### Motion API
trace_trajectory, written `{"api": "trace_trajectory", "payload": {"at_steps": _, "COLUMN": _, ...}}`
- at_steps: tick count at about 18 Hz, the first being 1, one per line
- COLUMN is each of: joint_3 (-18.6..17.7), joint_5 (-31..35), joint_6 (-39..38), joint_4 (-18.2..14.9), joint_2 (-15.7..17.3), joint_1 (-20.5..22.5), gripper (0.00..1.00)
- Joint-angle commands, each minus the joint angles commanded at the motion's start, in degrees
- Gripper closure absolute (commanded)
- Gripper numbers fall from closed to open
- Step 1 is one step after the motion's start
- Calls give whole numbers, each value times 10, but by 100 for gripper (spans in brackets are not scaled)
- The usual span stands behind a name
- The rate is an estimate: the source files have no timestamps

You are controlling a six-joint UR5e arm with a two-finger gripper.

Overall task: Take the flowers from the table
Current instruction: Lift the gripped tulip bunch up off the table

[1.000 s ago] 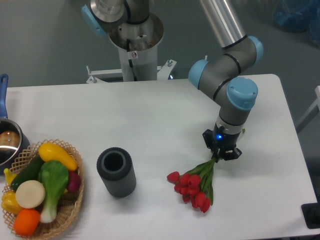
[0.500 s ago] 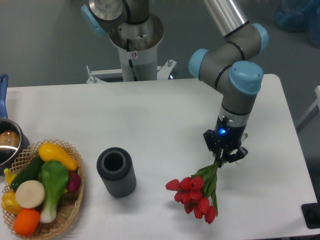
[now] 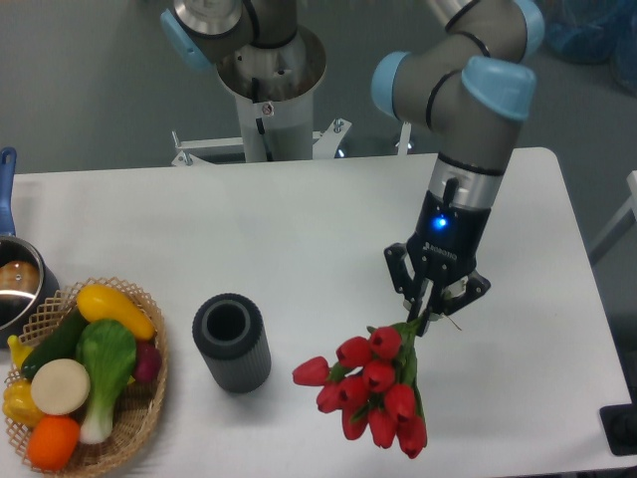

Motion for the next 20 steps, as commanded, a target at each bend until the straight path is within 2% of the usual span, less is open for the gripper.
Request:
{"api": "trace_trajectory", "payload": {"at_steps": 5, "joint_3": 37, "joint_5": -16, "joint_6": -58, "joint_4": 0, "joint_2": 1, "joint_1": -1, "gripper": 83}}
{"api": "trace_trajectory", "payload": {"at_steps": 10, "joint_3": 44, "joint_5": -40, "joint_6": -70, "joint_4": 0, "joint_2": 3, "joint_1": -1, "gripper": 83}}
{"api": "trace_trajectory", "payload": {"at_steps": 20, "joint_3": 62, "joint_5": -40, "joint_6": -98, "joint_4": 0, "joint_2": 0, "joint_1": -11, "gripper": 83}}
